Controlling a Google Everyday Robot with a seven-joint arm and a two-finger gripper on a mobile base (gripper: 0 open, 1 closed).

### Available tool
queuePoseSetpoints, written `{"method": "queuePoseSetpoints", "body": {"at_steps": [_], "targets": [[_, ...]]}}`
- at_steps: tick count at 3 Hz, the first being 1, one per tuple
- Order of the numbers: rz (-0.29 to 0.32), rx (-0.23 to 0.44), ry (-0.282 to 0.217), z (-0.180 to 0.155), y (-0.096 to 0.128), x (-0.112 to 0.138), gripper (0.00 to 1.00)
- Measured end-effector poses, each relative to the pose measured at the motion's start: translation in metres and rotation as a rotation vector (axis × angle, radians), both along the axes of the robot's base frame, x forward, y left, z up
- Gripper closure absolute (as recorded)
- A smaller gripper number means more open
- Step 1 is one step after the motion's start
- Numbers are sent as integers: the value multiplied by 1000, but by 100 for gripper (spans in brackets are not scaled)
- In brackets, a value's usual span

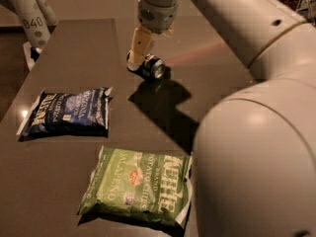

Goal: Place pepsi can upright

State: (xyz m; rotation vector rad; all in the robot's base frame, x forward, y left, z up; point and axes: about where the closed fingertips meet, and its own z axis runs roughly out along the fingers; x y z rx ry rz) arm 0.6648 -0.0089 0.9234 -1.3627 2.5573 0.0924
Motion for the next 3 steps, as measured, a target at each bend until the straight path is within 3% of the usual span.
{"method": "queuePoseSetpoints", "body": {"at_steps": [2,3], "targets": [[-66,-9,9,-24,26,34,0],[-111,16,-41,-37,20,43,0]]}}
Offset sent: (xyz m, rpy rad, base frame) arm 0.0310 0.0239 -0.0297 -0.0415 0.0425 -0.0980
